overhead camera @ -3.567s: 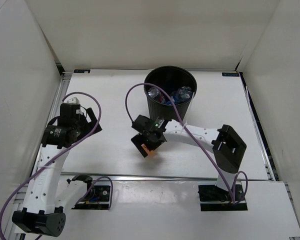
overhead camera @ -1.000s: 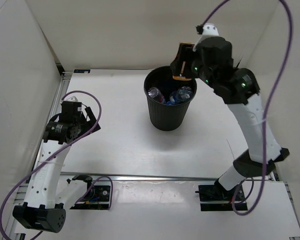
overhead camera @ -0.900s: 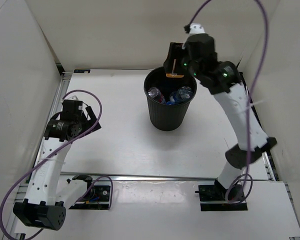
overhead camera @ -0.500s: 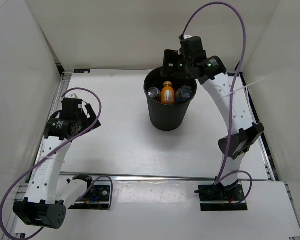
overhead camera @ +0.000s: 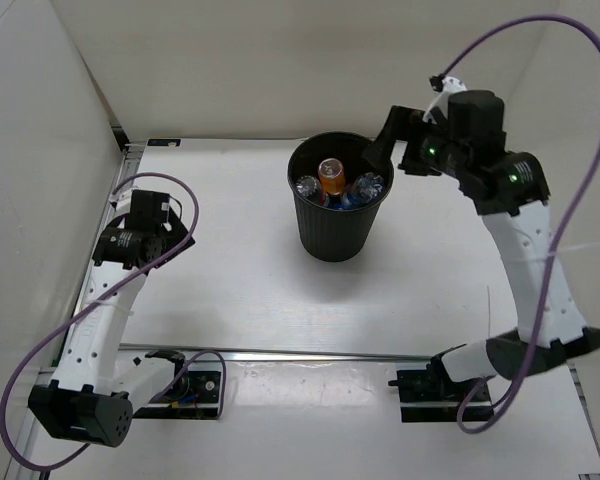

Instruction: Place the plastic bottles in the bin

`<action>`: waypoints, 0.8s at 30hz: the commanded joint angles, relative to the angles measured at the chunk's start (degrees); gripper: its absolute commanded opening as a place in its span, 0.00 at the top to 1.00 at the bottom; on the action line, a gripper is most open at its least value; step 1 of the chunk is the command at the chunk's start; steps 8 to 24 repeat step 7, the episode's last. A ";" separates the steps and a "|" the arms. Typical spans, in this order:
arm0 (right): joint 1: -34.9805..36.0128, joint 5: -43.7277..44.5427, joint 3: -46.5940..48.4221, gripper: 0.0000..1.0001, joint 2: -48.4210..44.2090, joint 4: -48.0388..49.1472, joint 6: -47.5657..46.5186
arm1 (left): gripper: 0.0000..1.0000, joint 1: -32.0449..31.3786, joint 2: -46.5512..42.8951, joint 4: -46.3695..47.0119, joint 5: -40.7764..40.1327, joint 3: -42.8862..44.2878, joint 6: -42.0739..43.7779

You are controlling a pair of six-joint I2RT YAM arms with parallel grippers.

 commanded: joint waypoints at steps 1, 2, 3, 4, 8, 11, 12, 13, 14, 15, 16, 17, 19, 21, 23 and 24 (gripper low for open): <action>-0.28 -0.04 -5.02 0.00 -4.40 1.18 -1.67 | 0.00 -0.12 -2.41 -3.86 -14.60 3.39 -6.78; -0.28 0.93 -5.56 0.00 -4.41 -0.47 -1.67 | 0.00 -0.12 -3.55 -2.91 -16.10 2.61 -7.30; -0.28 1.46 -6.69 0.00 -5.02 -0.49 -2.28 | 0.00 -0.12 -5.91 -1.59 -19.33 2.60 -7.30; -0.28 2.43 -7.49 0.00 -5.90 -1.10 -2.28 | 0.00 -0.12 -7.15 -1.58 -21.80 1.04 -8.35; -0.28 5.06 -10.47 0.00 -7.57 -1.81 -1.59 | 0.00 -0.12 -12.95 -2.89 -33.40 -1.96 -21.67; -0.28 5.06 -10.47 0.00 -7.57 -1.81 -1.59 | 0.00 -0.12 -12.95 -2.89 -33.40 -1.96 -21.67; -0.28 5.06 -10.47 0.00 -7.57 -1.81 -1.59 | 0.00 -0.12 -12.95 -2.89 -33.40 -1.96 -21.67; -0.28 5.06 -10.47 0.00 -7.57 -1.81 -1.59 | 0.00 -0.12 -12.95 -2.89 -33.40 -1.96 -21.67; -0.28 5.06 -10.47 0.00 -7.57 -1.81 -1.59 | 0.00 -0.12 -12.95 -2.89 -33.40 -1.96 -21.67; -0.28 5.06 -10.47 0.00 -7.57 -1.81 -1.59 | 0.00 -0.12 -12.95 -2.89 -33.40 -1.96 -21.67; -0.28 5.06 -10.47 0.00 -7.57 -1.81 -1.59 | 0.00 -0.12 -12.95 -2.89 -33.40 -1.96 -21.67; -0.28 5.06 -10.47 0.00 -7.57 -1.81 -1.59 | 0.00 -0.12 -12.95 -2.89 -33.40 -1.96 -21.67; -0.28 5.06 -10.47 0.00 -7.57 -1.81 -1.59 | 0.00 -0.12 -12.95 -2.89 -33.40 -1.96 -21.67; -0.28 5.06 -10.47 0.00 -7.57 -1.81 -1.59 | 0.00 -0.12 -12.95 -2.89 -33.40 -1.96 -21.67; -0.28 5.06 -10.47 0.00 -7.57 -1.81 -1.59 | 0.00 -0.12 -12.95 -2.89 -33.40 -1.96 -21.67; -0.28 5.06 -10.47 0.00 -7.57 -1.81 -1.59 | 0.00 -0.12 -12.95 -2.89 -33.40 -1.96 -21.67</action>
